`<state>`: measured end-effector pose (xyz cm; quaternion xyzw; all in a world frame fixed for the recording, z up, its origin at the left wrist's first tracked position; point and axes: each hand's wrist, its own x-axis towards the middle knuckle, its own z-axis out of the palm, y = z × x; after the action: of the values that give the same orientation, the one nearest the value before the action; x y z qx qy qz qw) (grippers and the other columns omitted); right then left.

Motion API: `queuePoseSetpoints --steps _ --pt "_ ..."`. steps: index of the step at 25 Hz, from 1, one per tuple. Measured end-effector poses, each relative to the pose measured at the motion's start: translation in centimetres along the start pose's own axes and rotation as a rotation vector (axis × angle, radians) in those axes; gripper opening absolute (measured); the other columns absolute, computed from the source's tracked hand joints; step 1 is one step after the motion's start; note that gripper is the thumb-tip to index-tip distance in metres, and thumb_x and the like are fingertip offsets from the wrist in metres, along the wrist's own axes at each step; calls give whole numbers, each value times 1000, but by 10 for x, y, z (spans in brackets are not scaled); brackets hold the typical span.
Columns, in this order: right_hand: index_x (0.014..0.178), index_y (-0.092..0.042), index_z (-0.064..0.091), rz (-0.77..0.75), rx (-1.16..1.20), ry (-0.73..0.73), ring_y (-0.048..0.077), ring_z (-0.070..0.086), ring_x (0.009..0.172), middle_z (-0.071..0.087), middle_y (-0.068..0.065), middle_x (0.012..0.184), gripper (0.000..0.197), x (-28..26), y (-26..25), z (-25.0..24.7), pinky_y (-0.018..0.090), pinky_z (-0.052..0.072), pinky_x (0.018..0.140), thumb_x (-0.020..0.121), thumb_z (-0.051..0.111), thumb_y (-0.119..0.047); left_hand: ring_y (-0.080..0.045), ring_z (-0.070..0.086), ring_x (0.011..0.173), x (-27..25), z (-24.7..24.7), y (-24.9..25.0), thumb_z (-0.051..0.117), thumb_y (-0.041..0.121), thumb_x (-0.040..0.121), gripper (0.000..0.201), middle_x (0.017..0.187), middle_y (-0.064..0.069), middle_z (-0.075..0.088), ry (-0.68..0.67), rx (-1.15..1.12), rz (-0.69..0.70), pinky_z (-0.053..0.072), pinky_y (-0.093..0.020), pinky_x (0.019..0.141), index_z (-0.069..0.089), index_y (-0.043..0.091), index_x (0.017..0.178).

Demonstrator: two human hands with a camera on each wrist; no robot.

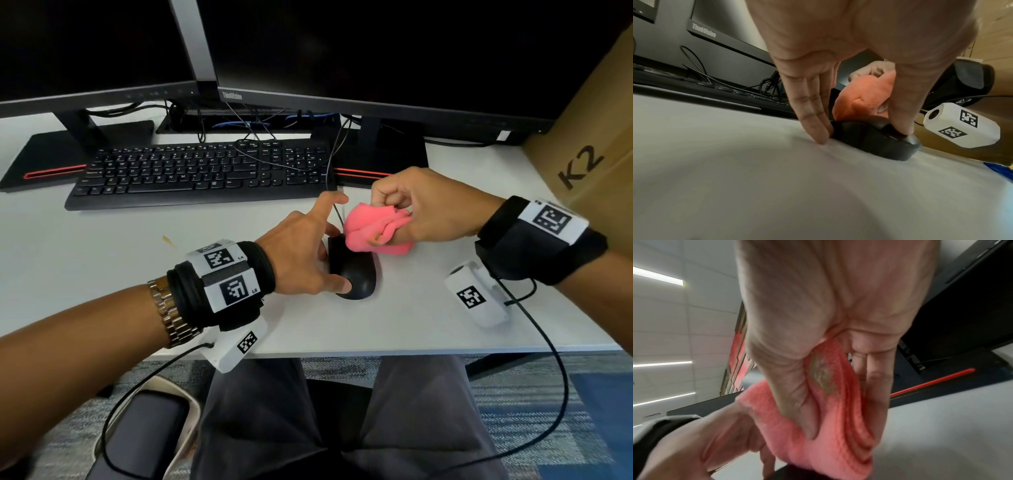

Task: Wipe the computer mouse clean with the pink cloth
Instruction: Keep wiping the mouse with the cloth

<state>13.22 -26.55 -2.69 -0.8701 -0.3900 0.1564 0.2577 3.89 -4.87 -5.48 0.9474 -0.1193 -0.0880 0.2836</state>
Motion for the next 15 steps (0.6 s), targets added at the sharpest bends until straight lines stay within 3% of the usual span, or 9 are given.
queuePoseSetpoints --steps 3,7,11,13,15 --pt "79 -11 62 -39 -5 -76 32 57 63 67 15 68 27 -1 -6 -9 33 48 62 80 86 -22 -15 68 91 1 -1 0 87 44 58 110 123 0 65 5 16 6 54 -33 87 14 35 140" --pt "81 -6 63 45 42 148 12 55 58 72 22 72 26 10 9 -17 9 43 59 78 88 -13 -11 68 89 1 -2 0 87 45 58 109 124 3 65 8 18 2 54 -32 86 16 34 140" --pt "78 -5 60 63 -8 81 5 46 52 70 17 65 30 16 9 0 12 42 64 77 89 -15 -12 68 89 1 -2 1 88 46 57 107 123 4 65 4 26 -1 53 -30 85 19 33 138" --pt "78 -6 59 11 -12 42 9 46 53 67 15 63 32 15 3 1 7 40 63 79 88 -20 -13 67 90 1 -2 0 88 47 57 106 122 3 66 7 30 -1 53 -32 86 20 33 137" --pt "76 -8 57 -28 -28 20 19 46 56 63 16 62 31 12 0 -1 10 39 62 79 86 -18 -13 67 90 1 -2 2 87 47 55 107 121 3 67 6 35 -3 54 -35 86 20 33 137"
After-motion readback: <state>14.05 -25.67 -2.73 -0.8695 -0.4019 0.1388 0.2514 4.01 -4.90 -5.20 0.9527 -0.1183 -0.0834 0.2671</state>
